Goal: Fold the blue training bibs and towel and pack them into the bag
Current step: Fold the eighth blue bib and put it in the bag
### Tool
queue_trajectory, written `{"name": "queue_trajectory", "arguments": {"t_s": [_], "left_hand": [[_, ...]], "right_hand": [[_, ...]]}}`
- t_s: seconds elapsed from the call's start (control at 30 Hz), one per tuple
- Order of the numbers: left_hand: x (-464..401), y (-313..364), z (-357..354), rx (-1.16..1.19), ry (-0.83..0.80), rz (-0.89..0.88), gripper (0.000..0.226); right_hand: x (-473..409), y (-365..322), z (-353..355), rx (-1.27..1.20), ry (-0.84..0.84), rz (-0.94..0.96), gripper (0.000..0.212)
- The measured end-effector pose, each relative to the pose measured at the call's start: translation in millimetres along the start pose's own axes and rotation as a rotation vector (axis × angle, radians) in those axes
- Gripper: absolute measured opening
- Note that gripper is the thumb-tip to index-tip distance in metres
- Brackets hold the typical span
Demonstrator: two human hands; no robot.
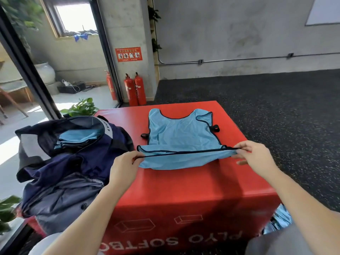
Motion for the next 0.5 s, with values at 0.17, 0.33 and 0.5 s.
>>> {"name": "queue_trajectory", "arguments": {"t_s": [0.17,0.33,0.5], "left_hand": [[10,-5,11,0.145,-0.001,0.086,0.015],[18,-10,9,0.129,-0.046,0.064,0.015],[29,-14,3,0.013,-0.135,-0.015,0.01]], "right_hand": [[3,-1,6,0.114,0.033,0.012,0.031],[16,-14,12,0.479,0.057,0.123,0.018],[25,-4,7,0.67,-0.06,0.131,0.016]]}}
Point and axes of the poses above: each hand's wrist, its own x-axis away from the middle knuckle, its own z-axis out of the back of the hand, y = z × x, the point moved 9 cm from there along -x, towards the middle knuckle, and after that the axes turned 1 degree about x, right-handed, at the moved point
